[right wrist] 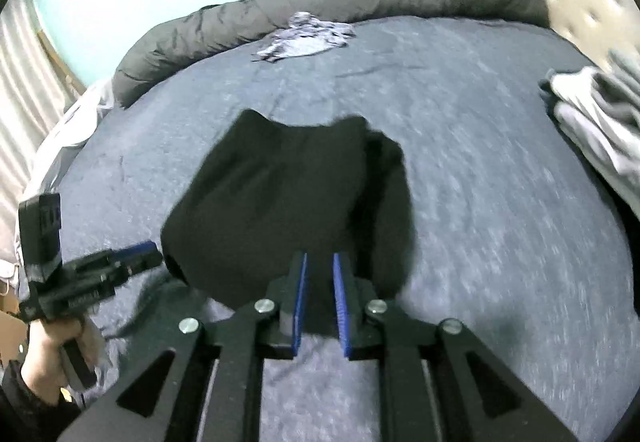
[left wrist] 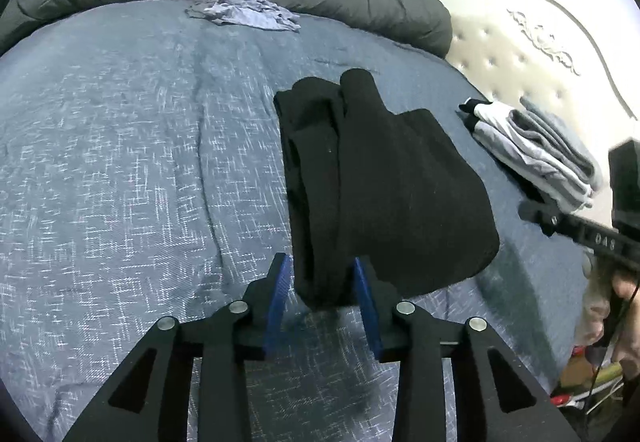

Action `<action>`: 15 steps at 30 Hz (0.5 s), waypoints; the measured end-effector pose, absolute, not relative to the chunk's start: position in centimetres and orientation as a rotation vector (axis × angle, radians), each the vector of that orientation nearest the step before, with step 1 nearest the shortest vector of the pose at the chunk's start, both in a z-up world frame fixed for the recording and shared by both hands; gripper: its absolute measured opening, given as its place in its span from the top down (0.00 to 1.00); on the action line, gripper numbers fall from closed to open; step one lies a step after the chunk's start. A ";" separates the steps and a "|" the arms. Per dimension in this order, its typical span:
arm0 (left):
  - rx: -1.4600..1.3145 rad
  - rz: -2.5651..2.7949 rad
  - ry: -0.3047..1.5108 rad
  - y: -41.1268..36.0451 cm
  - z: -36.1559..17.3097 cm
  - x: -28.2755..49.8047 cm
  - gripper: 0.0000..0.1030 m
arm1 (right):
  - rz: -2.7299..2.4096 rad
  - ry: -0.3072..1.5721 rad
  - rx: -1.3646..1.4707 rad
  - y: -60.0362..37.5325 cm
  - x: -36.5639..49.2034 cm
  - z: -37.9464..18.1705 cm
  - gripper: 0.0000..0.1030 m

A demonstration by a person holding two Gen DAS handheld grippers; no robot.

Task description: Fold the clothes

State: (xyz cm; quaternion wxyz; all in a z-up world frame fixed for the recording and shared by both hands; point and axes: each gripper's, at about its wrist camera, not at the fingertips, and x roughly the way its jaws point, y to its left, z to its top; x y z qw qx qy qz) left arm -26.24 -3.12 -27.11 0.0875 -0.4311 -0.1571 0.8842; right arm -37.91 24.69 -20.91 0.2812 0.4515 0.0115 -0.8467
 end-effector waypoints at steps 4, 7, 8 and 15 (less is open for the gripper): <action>-1.273 2.646 -0.458 -3.3 -27.0 -26.4 0.64 | -2.236 0.061 1.231 21.5 -40.4 -22.1 0.87; -1.276 2.654 -0.446 -3.7 -27.2 -26.5 0.64 | -2.222 0.065 1.269 20.1 -42.4 -23.6 0.87; -1.279 2.658 -0.439 -3.8 -27.3 -26.5 0.64 | -2.221 0.072 1.285 19.7 -43.1 -24.2 0.87; -1.265 2.699 -0.439 -4.8 -27.3 -26.7 0.64 | -2.250 0.067 1.304 20.0 -46.6 -26.1 0.87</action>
